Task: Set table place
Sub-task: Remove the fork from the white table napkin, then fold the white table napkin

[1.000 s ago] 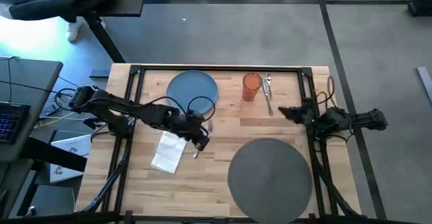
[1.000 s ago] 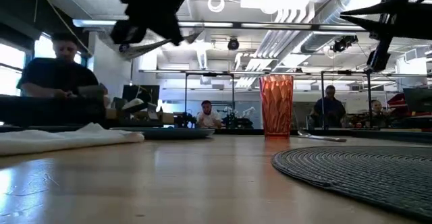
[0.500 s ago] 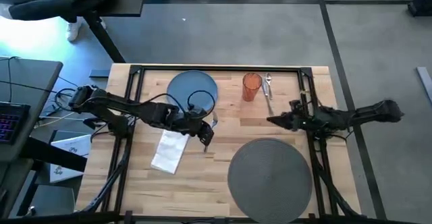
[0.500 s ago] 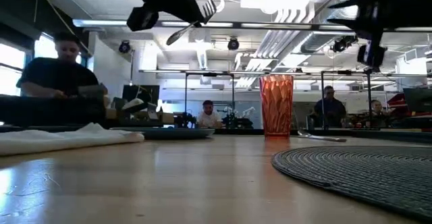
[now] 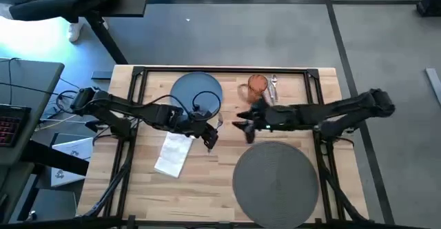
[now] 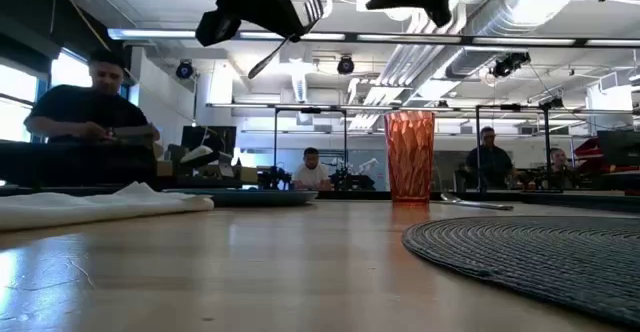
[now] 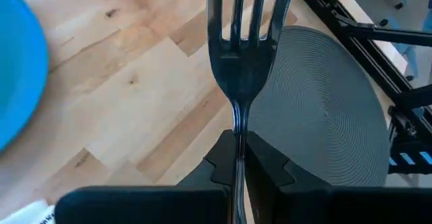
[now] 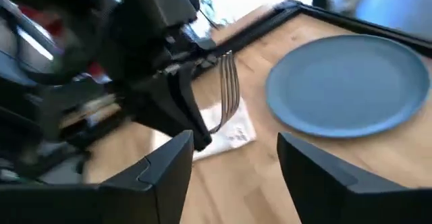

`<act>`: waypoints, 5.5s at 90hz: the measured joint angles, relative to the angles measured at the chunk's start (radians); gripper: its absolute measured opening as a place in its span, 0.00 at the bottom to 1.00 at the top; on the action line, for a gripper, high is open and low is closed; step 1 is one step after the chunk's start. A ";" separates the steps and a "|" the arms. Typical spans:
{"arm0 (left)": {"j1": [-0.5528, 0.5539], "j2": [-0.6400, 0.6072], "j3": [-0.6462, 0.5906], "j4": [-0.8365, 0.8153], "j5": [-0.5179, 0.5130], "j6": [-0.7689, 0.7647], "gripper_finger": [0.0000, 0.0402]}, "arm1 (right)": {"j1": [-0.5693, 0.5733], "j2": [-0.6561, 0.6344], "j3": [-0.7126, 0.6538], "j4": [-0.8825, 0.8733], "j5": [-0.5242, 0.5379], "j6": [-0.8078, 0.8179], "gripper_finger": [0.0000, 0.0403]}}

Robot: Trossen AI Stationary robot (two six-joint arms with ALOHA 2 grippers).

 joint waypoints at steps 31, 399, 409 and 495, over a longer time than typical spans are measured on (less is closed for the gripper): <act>-0.020 -0.002 0.001 0.043 0.002 0.138 0.00 | -0.002 0.224 0.235 -0.139 0.018 0.005 0.41; -0.147 -0.009 0.000 -0.176 0.089 -0.469 0.29 | -1.424 -0.001 -0.121 -0.508 -0.655 -0.777 0.31; -0.140 -0.009 0.000 -0.482 0.141 -0.704 0.29 | -1.365 -0.159 -0.128 -0.533 -0.655 -0.718 0.29; 0.371 -0.051 -0.442 -0.301 0.209 -0.204 0.44 | -0.428 -0.566 -0.182 -0.562 -0.334 0.043 0.19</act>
